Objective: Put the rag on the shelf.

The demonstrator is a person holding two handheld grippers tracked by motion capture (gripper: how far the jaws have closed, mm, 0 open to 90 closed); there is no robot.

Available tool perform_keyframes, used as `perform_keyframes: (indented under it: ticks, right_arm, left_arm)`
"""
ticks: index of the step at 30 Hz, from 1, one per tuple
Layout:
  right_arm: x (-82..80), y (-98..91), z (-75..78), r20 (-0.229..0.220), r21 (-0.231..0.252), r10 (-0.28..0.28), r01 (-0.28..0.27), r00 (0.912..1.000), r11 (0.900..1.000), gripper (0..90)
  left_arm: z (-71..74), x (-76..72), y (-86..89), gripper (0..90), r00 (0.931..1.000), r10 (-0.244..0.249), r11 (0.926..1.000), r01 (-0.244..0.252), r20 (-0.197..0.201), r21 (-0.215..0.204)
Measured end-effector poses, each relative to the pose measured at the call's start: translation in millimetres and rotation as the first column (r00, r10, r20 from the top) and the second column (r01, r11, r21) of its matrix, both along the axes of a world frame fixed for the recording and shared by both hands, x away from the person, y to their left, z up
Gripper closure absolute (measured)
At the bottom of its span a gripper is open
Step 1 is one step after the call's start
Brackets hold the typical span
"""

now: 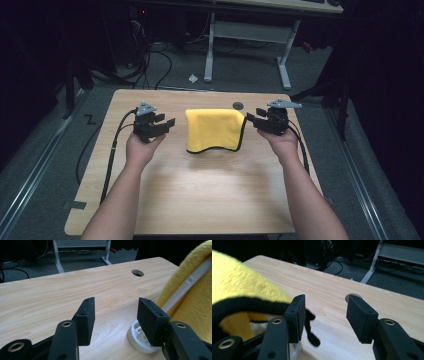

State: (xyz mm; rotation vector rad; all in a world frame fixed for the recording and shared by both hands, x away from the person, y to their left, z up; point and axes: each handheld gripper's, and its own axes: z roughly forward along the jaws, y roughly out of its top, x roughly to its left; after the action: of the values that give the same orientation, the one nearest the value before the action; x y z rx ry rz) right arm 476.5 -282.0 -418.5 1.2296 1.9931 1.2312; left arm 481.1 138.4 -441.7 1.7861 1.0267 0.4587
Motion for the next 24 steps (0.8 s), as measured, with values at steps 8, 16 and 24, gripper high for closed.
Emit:
perform_keyframes:
  ticks: [8, 16, 24]
  right_arm:
    - [-21.2, -4.1, 1.2, 0.025, -0.030, -0.004, 0.005, 0.9997, 0.9995, 49.4]
    - [-45.7, 3.7, -3.7, 0.055, -0.076, 0.020, -0.016, 0.9983, 0.9970, 48.4]
    - [-78.9, 14.6, -14.0, 0.092, -0.100, 0.050, -0.040, 0.9945, 0.9942, 48.0]
  left_arm:
    - [-1.8, -24.3, 8.5, 47.4, 1.0000, -0.009, 0.9998, 0.009, 0.002, -0.016]
    - [-8.2, -53.7, 10.6, 47.3, 0.9998, -0.020, 0.9990, 0.021, 0.008, -0.039]
    - [-20.2, -86.3, 10.7, 47.0, 0.9989, -0.046, 0.9969, 0.047, 0.010, -0.063]
